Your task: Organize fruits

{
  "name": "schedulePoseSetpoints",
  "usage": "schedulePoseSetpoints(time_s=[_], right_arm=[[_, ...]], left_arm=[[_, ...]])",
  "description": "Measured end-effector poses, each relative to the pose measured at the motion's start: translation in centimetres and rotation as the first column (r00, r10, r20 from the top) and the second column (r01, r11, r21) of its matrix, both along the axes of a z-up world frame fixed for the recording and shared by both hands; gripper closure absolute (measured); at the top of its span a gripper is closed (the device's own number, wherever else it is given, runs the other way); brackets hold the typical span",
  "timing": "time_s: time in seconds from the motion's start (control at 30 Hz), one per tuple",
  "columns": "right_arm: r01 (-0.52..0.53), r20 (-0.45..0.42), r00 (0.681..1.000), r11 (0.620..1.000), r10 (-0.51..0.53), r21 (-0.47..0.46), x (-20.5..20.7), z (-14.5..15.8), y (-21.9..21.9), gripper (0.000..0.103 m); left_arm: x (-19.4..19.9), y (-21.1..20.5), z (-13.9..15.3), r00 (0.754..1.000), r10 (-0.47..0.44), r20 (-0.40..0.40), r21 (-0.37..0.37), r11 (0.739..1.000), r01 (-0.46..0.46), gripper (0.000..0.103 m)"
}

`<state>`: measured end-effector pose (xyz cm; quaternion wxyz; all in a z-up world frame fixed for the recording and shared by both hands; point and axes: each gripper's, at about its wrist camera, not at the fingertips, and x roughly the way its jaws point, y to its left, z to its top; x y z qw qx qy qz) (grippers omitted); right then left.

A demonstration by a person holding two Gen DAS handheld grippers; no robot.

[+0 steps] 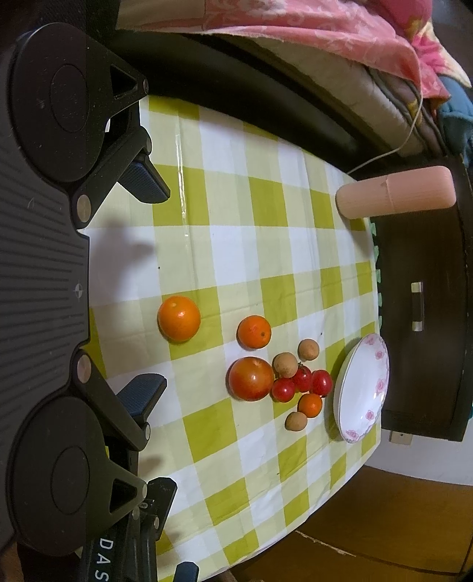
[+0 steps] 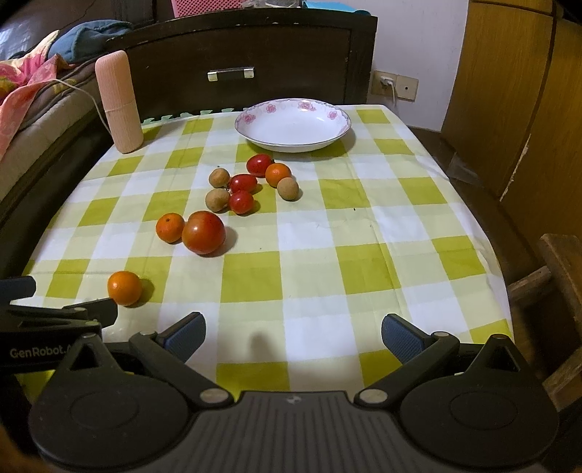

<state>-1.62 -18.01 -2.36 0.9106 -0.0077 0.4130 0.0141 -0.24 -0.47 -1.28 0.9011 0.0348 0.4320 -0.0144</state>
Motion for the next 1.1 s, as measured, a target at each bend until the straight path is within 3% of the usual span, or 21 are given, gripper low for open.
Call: schedulePoseSetpoints(time_s=[0.17,0.43,0.63,0.77,0.97,1.1], right_arm=[[0.005,-0.015,1.000,1.000,-0.005,0.024,0.2,0.1,-0.7,0.001],[0.007,-0.033,0.999,0.997,-0.004,0.075,1.0,0.2,-1.5,0.001],[0.004,-0.040,0.999,0.995,0.000,0.097,2.2,0.3,-1.8,0.001],[-0.011,-0.057,0.998,0.994,0.017,0.105,2.7,0.0,-1.6,0.003],[-0.038,-0.087,0.995,0.992,0.049,0.122,3.7,-0.5,-1.3,0.015],[-0.056,-0.096,0.993,0.990,0.069,0.131,4.1,-0.7,-1.0,0.024]], left_arm=[[-0.2,-0.6,-0.2,0.999,-0.036,0.003,0.022,0.999,0.036,0.001],[1.0,-2.0,-1.3,0.996,-0.084,0.011,0.117,0.990,0.082,0.004],[3.3,-0.9,-2.3,0.998,-0.037,-0.049,0.030,0.999,0.038,0.018],[3.9,-1.5,-3.0,0.996,-0.057,-0.073,0.020,0.998,0.059,0.026],[4.5,-1.5,-3.7,0.994,-0.062,-0.090,-0.001,0.998,0.062,0.037],[4.6,-1.3,-3.8,0.995,-0.053,-0.083,-0.012,0.999,0.052,0.037]])
